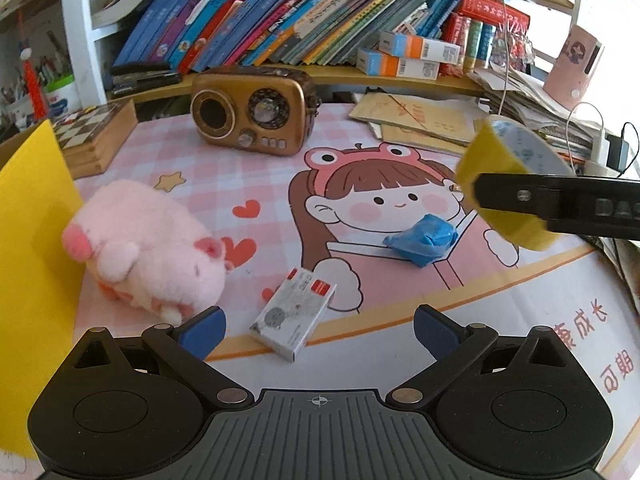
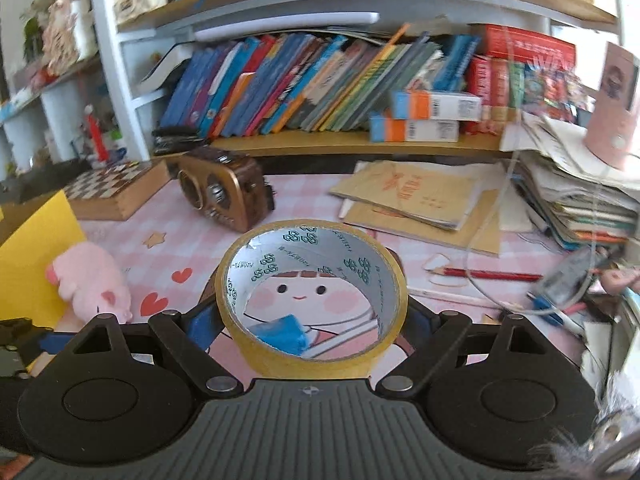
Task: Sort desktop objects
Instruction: 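Grasp the yellow tape roll with the right tool while the left tool grasps the white card box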
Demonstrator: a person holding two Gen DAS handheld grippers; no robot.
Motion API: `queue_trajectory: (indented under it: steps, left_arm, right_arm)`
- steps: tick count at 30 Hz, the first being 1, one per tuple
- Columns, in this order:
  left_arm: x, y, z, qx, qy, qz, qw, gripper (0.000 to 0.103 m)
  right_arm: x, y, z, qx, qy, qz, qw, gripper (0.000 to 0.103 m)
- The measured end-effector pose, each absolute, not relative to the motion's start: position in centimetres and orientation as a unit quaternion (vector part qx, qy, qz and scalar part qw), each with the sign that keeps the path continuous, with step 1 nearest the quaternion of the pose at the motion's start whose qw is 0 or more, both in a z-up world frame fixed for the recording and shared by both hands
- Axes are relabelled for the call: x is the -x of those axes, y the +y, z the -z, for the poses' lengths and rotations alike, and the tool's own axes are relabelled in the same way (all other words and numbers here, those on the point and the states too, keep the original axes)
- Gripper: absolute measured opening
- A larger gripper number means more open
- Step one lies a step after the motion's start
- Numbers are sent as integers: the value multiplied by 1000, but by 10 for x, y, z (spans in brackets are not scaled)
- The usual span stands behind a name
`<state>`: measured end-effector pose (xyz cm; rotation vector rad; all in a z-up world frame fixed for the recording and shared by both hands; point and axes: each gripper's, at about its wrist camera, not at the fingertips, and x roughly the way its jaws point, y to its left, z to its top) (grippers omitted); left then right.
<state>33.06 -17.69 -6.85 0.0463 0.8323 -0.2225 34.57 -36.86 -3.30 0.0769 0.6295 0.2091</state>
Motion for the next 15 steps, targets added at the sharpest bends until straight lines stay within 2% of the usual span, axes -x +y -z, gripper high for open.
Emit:
queue_trajectory:
  steps: [6, 9, 12, 13, 15]
  left_arm:
    - [-340, -184, 74, -37, 402, 111, 908, 100]
    - [-344, -185, 78, -45, 402, 101, 909, 95]
    - [-350, -182, 82, -40, 409, 92, 907, 79]
    - [-351, -181, 83, -38, 413, 90, 905, 67]
    - [-351, -181, 85, -37, 410, 86, 907, 56]
  right_arm:
    - [-333, -375, 30, -41, 310, -99, 945, 88]
    - [-330, -375, 30, -39, 312, -102, 944, 88]
    - [-328, -375, 30, -35, 314, -105, 943, 88]
    - [-327, -375, 30, -35, 314, -105, 943, 88]
    - [-326, -375, 30, -34, 315, -105, 943, 88]
